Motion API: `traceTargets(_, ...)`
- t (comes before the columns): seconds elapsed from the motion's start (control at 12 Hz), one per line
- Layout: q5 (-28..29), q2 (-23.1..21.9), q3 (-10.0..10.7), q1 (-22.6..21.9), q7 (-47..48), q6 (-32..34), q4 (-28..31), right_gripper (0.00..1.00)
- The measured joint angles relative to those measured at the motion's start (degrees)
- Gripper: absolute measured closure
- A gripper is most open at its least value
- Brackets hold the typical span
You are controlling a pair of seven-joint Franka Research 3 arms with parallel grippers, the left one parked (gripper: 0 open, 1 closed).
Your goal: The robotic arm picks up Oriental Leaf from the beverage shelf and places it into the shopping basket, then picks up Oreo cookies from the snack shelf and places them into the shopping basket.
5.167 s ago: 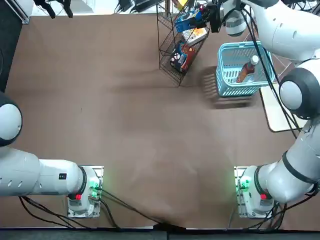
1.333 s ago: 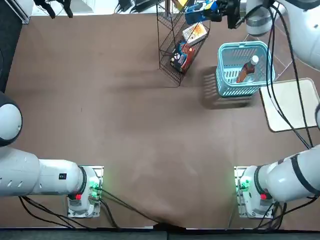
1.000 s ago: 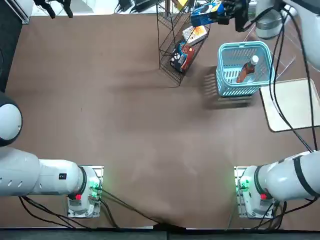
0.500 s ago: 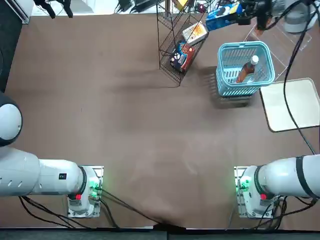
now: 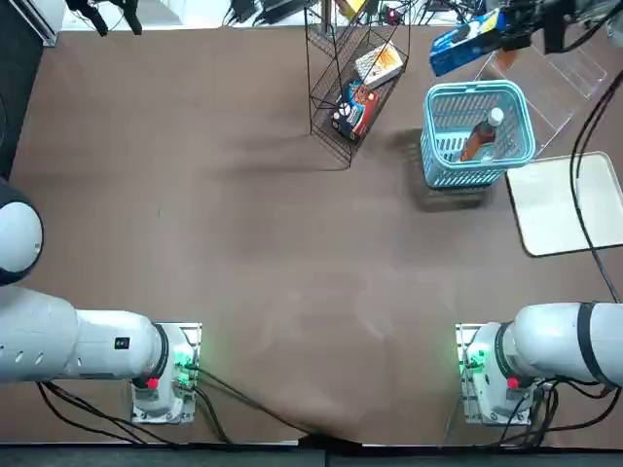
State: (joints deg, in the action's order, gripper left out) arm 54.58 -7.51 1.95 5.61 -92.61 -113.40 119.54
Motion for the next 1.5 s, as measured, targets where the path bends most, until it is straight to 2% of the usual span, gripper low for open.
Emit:
traceTargets(0.25,-4.52,-0.27,0.05,4.08,2.14,5.89,-2.62,0.44)
traceTargets(0.33,-8.22,-0.34,0.07,5.32,5.95,8.33,-4.07,0.44)
traceTargets(0.67,-16.36,-0.72,-0.93,5.2,18.67,9.75,-7.47,0.44)
traceTargets(1.08,-27.69,-3.37,-4.34,4.78,38.5,11.65,-10.08,0.44)
traceTargets(1.5,-36.99,-6.2,-9.64,4.72,57.6,12.3,-10.15,0.44)
